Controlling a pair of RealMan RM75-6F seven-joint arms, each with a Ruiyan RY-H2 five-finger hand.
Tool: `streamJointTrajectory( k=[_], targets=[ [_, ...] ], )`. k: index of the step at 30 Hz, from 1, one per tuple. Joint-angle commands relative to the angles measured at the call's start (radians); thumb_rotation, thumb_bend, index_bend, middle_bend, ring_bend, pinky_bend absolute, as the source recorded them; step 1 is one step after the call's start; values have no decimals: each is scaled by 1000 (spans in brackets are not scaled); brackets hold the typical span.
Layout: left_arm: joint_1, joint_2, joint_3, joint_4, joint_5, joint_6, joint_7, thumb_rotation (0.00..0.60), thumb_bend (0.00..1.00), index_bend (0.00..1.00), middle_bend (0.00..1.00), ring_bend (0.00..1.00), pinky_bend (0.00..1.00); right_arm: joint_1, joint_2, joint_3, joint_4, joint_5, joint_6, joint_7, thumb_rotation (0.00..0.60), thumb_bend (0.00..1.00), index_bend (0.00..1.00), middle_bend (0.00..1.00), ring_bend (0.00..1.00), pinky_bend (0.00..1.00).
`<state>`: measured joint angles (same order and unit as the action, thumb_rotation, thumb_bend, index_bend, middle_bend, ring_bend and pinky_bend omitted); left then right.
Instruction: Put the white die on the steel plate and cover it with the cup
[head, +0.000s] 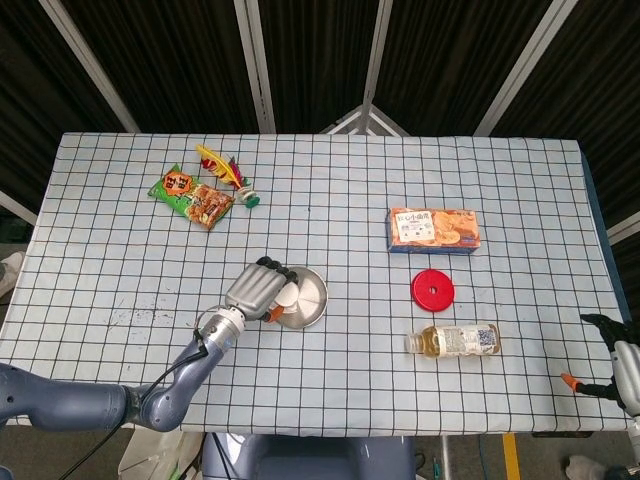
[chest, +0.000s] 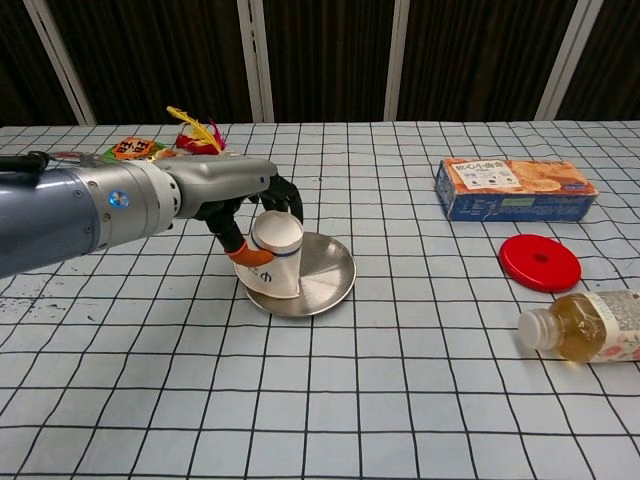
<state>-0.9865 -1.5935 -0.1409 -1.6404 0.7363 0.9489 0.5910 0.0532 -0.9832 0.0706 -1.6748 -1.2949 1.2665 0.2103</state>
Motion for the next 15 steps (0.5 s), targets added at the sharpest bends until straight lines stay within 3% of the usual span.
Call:
streamJointTrajectory(
  k=[1,15],
  targets=[
    [18,-3,-5,39,25,-51,-76,600,523,398,328,209,168,0,-2,-2,2,2,-3,-4,600,96,211,190,152,12],
    [67,-106,-33,167,311,-43,-362,600,514,404,324,209,203,6,-5,-1,2,6,-11,-11,600,96,213,190,152,12]
  ],
)
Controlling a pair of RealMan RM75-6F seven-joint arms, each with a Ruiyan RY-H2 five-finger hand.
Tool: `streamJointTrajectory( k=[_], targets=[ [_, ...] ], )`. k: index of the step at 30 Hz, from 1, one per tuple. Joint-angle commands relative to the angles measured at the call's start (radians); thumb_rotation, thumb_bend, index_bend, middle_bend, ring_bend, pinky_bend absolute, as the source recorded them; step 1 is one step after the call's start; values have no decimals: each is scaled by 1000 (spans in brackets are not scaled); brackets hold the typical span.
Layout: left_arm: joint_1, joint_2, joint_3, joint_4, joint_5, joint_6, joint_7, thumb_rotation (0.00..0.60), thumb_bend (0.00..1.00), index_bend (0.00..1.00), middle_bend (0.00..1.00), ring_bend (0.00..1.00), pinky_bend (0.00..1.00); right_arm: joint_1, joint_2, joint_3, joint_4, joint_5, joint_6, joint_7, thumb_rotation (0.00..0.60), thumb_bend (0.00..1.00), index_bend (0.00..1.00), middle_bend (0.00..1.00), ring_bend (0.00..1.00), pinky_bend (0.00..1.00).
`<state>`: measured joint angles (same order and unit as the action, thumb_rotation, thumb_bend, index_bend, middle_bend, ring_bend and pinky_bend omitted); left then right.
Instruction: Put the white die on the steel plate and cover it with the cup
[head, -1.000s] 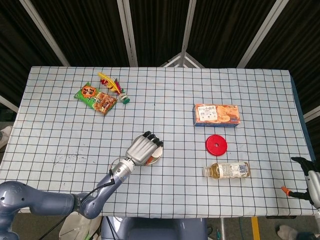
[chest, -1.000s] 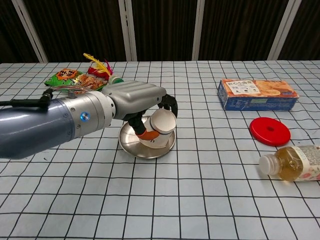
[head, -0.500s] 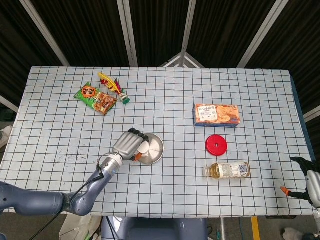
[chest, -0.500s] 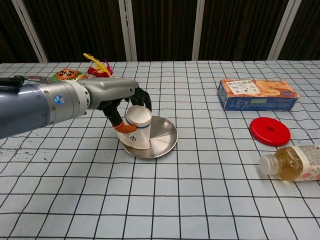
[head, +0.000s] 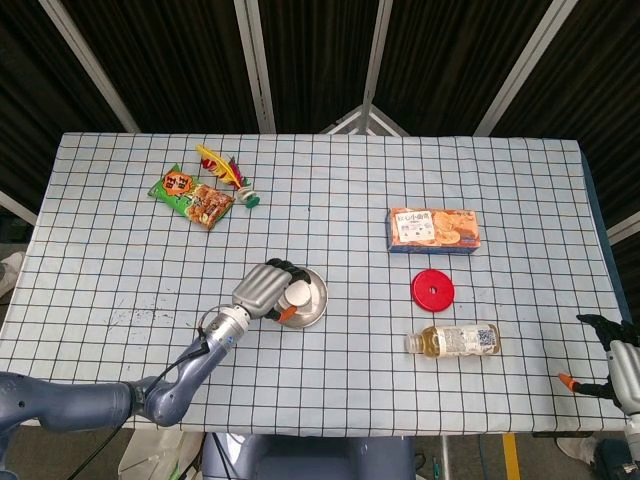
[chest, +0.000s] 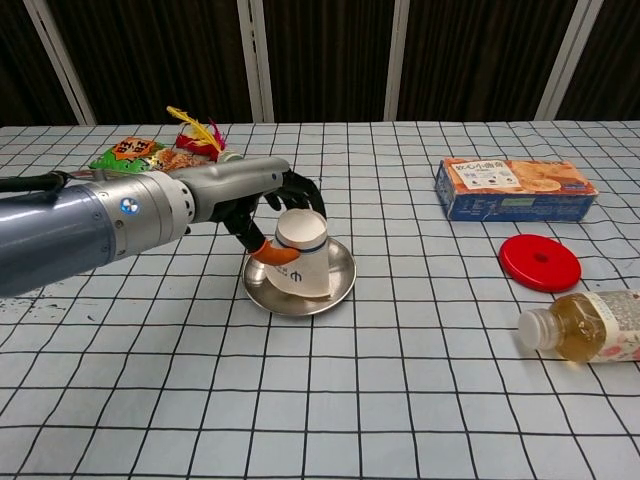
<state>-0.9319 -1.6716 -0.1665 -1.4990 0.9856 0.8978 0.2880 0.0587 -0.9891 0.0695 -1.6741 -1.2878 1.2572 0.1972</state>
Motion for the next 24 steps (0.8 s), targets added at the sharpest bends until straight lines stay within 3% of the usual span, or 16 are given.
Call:
streamJointTrajectory(
  k=[1,12,24],
  targets=[
    [12,-31,-8,31,77,12,-66,600,514,405,324,209,207,1,2,0,1,-1,-3,4,600,96,213,190,152,12],
    [35,-48,20,89,138,12,-123,600,514,420,327,209,211,0,10,-2,-2,-3,-6,15,600,95,213,190,152,12],
    [73,-3,30,109,159,-33,-238,600,510,420,327,209,211,7,3,-4,0,2,-17,3,600,96,213,190,152,12]
  ],
)
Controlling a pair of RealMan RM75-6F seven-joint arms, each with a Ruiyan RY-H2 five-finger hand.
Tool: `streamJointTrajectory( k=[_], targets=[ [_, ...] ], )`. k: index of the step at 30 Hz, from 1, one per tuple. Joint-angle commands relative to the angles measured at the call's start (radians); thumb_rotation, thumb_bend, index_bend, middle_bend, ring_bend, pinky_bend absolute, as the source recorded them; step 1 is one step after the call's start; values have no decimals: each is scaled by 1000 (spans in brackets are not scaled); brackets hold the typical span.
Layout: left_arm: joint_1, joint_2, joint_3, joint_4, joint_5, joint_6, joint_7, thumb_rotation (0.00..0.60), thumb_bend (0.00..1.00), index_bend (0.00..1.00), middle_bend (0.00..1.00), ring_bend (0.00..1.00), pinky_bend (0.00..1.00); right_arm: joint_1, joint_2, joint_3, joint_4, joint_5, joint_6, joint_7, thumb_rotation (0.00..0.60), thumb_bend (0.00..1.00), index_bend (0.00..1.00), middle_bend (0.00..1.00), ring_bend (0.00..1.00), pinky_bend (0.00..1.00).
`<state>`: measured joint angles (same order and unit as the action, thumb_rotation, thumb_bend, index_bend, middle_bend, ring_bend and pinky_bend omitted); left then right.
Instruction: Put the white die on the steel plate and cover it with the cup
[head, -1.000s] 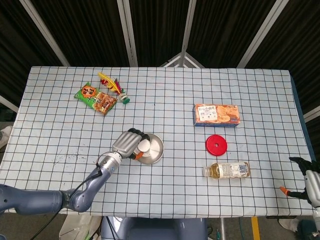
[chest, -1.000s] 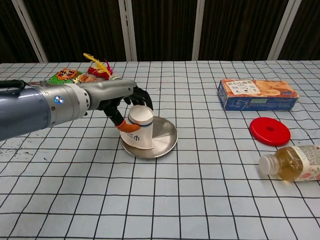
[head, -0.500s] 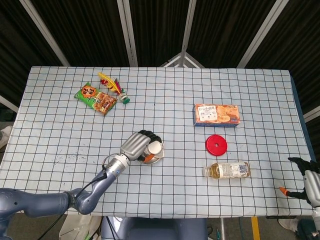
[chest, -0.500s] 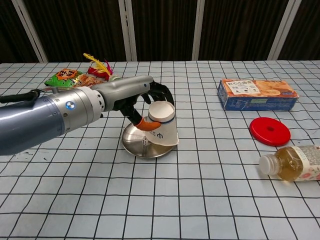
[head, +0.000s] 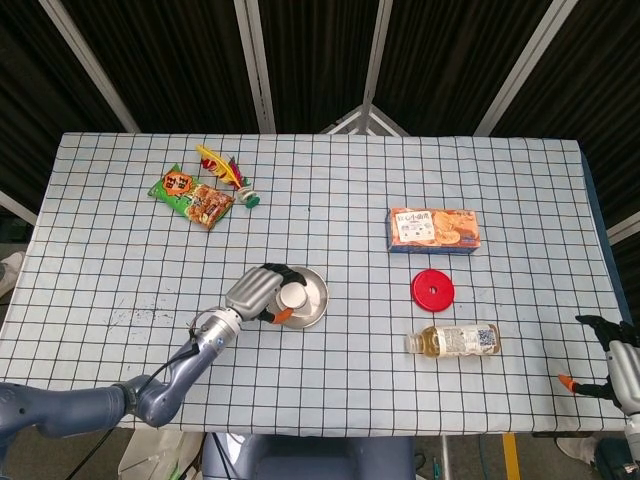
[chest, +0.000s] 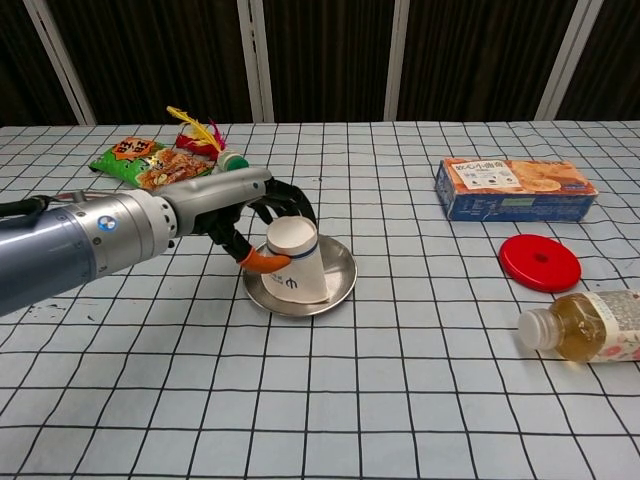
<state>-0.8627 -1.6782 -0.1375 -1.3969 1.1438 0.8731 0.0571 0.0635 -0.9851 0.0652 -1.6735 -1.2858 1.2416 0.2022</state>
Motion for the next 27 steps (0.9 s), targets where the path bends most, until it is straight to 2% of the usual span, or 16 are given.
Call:
streamJointTrajectory(
  k=[1,5,15,22,27],
  targets=[
    [5,2,0,15,-1,-12,-13,600,506,420,327,209,211,6,-2,3,-3,3,-5,-7,600,96,213,190,152,12],
    [11,-17,-5,54,1,-16,-35,600,500,420,326,209,211,5,-4,0,-6,9,-7,-18,600,96,213,190,152,12],
    [14,-119,-34,201,86,70,-92,600,501,420,326,209,211,9,3,1,-11,15,-17,-20,600,96,213,190,152,12],
    [-4,-154,-29,209,112,37,-117,600,500,418,325,209,211,8,0,-2,-7,15,-19,-17,600,97,213,190,152,12],
    [-18,-149,-20,166,106,-25,-129,600,500,416,325,208,211,8,5,0,-11,20,-20,-14,600,96,213,190,152,12]
  ],
)
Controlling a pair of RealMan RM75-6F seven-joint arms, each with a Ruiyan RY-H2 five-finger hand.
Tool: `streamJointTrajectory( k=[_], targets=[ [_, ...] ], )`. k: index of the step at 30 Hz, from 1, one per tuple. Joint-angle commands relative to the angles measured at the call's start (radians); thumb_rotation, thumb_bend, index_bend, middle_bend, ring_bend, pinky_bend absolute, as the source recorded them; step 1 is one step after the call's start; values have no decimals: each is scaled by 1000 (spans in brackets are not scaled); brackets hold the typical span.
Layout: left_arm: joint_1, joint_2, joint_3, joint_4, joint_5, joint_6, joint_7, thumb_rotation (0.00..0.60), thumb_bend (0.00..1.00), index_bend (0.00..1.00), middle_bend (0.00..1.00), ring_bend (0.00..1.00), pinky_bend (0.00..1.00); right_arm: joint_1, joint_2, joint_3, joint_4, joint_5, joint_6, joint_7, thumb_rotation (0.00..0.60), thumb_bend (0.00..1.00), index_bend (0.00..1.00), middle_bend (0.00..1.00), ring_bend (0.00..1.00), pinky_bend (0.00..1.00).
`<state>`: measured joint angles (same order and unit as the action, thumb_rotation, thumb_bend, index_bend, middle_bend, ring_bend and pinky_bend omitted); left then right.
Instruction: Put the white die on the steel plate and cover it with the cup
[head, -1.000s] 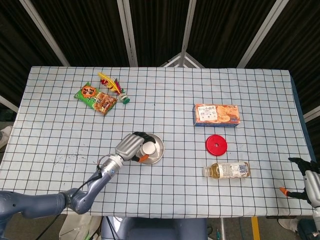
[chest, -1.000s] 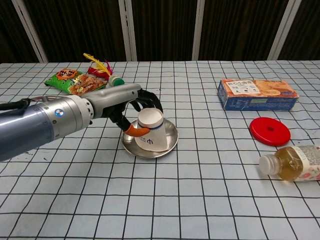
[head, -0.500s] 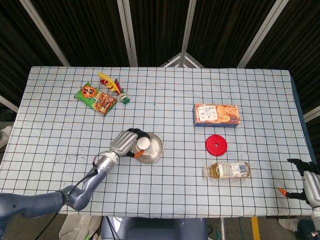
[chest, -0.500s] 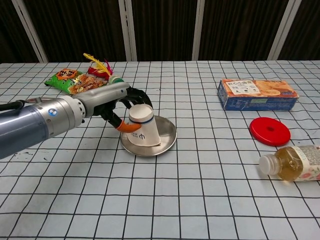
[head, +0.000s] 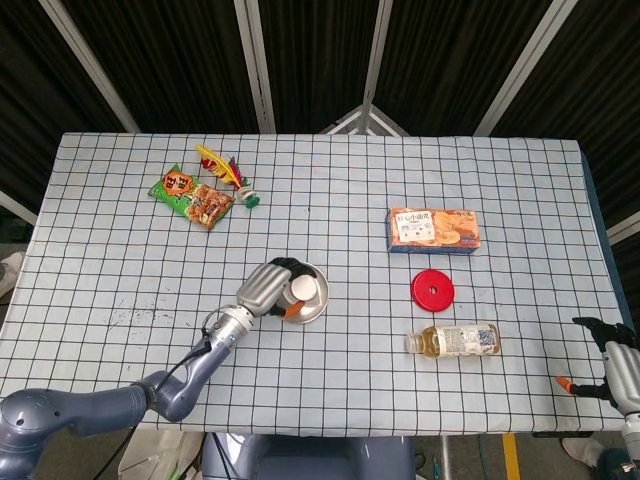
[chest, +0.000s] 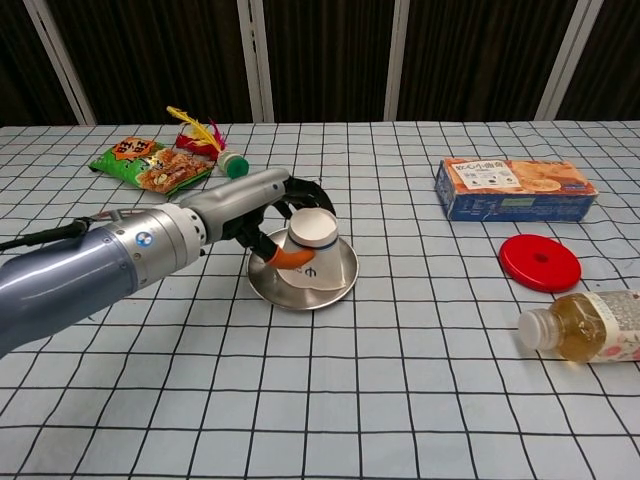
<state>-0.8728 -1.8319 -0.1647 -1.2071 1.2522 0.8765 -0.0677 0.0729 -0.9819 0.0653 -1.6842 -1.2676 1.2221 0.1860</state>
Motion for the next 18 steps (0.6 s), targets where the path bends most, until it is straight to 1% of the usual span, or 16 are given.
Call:
streamJointTrajectory(
  k=[1,6,11,15,18],
  targets=[
    [-8,10,9,-36,-6,-40,-6,600,500,415,326,209,211,-3,2,-2,1,1,0,4,600,96,213,190,152,12],
    [-1,65,-3,-134,-49,-103,-59,600,501,412,330,208,211,-5,4,-3,2,-9,7,11,600,96,213,190,152,12],
    [13,136,-15,-199,-86,-130,-84,600,501,419,338,209,211,0,4,-2,-2,-9,2,9,600,96,213,190,152,12],
    [23,176,-8,-204,-95,-114,-38,600,501,422,339,209,211,-4,4,-6,-6,-13,6,6,600,96,213,190,152,12],
    [22,182,9,-168,-79,-91,30,600,501,423,339,209,211,-1,4,-5,-11,-14,2,7,600,96,213,190,152,12]
  ],
)
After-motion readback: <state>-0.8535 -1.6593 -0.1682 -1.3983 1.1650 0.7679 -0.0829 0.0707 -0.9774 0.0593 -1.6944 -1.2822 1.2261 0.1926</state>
